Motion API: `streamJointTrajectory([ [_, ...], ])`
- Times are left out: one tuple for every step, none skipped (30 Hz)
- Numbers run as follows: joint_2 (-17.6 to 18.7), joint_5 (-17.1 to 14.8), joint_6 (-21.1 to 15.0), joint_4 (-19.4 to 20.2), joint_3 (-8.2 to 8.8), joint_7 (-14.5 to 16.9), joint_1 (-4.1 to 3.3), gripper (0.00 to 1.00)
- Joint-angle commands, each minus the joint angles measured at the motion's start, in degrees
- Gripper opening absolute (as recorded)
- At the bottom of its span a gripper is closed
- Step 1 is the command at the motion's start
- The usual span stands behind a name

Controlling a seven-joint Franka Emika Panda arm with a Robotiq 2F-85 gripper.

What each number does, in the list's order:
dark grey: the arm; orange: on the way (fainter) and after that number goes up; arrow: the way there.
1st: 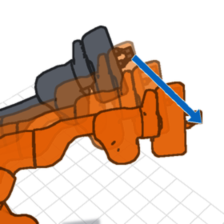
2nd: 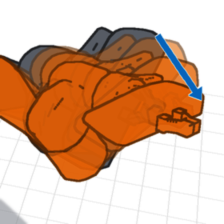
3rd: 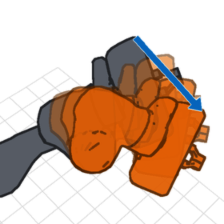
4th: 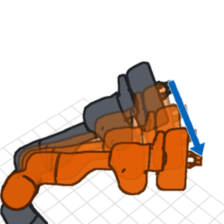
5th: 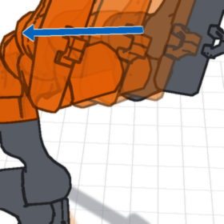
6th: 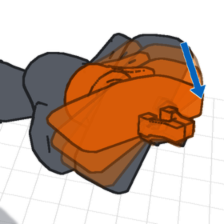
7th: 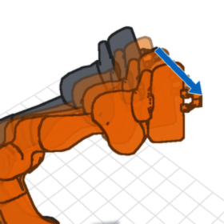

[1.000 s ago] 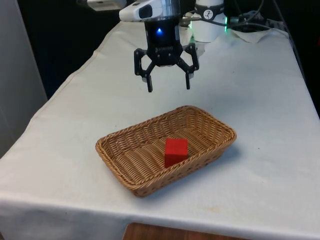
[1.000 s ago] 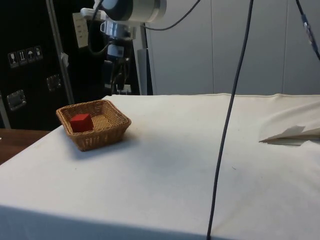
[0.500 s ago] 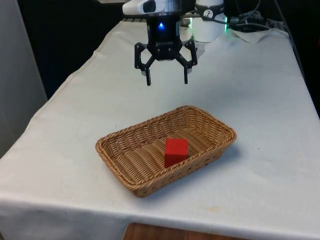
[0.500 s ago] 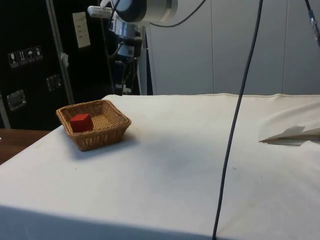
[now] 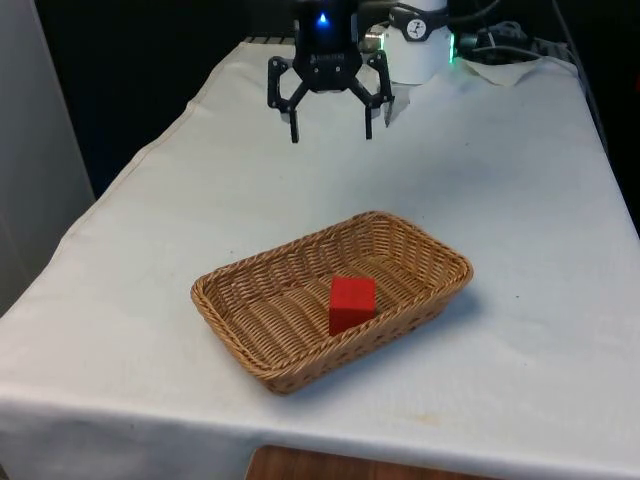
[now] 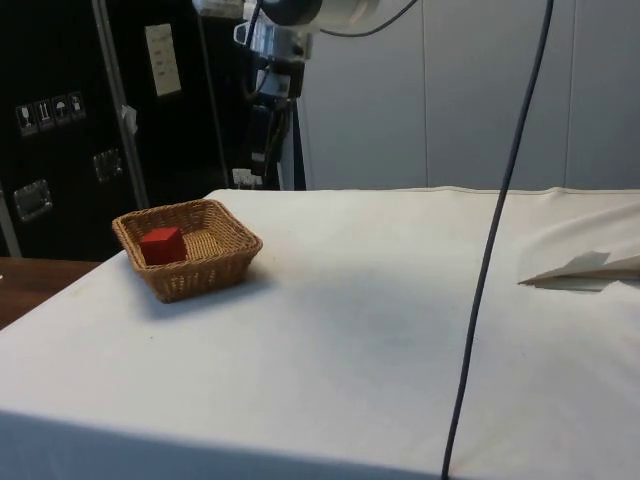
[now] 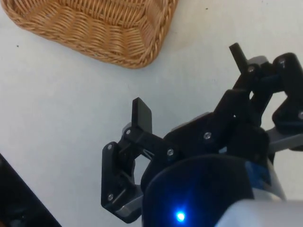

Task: Pick up the cube and place it into the basket.

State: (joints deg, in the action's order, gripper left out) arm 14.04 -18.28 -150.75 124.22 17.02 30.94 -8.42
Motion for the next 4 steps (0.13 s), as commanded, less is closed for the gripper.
streamJointTrajectory([
  [0.34,0.34,-0.63,0.0,0.11,-0.29,-0.11,1.0],
  [0.34,0.29,-0.52,-0.06,0.06,-0.23,-0.11,1.0],
  [0.34,0.23,-0.4,-0.06,0.06,-0.23,-0.06,1.0],
  [0.11,0.0,0.0,0.0,0.0,0.0,0.0,1.0],
])
